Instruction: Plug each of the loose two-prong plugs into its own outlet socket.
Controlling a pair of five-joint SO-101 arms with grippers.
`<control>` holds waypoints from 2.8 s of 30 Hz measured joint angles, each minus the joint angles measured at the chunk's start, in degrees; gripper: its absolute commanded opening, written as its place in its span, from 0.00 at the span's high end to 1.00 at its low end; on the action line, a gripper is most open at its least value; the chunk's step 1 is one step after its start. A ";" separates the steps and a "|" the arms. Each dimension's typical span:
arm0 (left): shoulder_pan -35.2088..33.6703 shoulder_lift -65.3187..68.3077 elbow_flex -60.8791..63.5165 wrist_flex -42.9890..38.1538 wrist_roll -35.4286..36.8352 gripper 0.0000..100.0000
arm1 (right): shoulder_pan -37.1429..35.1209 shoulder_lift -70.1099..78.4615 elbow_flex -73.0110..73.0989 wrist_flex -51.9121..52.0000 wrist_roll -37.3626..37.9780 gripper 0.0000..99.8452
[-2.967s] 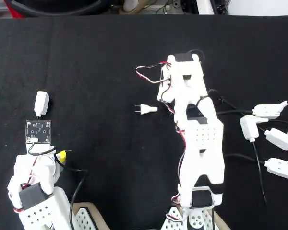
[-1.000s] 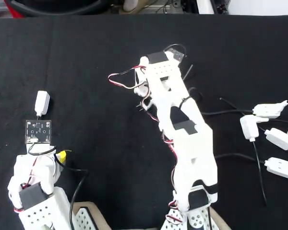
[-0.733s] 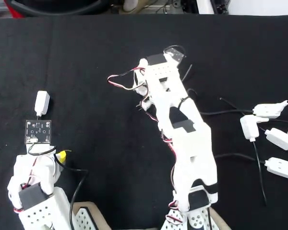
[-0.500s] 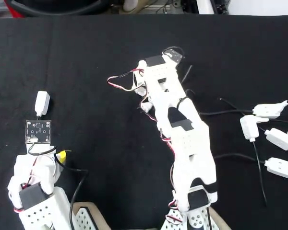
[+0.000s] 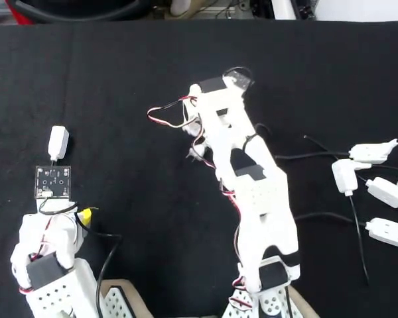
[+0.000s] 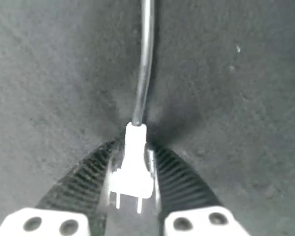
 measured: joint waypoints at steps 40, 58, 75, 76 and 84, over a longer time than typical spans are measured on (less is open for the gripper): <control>0.00 0.00 0.00 0.00 0.00 0.70 | 3.87 2.11 -8.79 13.19 45.80 0.88; 0.00 0.00 0.00 0.00 0.00 0.70 | 7.74 2.11 -8.44 13.19 46.15 0.98; 0.00 0.00 0.00 0.00 0.00 0.70 | 7.38 -9.05 3.52 13.19 61.36 0.97; 0.00 0.00 0.00 0.00 0.00 0.70 | 6.86 -9.85 3.78 13.19 62.33 0.97; 0.00 0.00 0.00 0.00 0.00 0.70 | 6.07 -14.15 3.96 13.19 64.26 0.97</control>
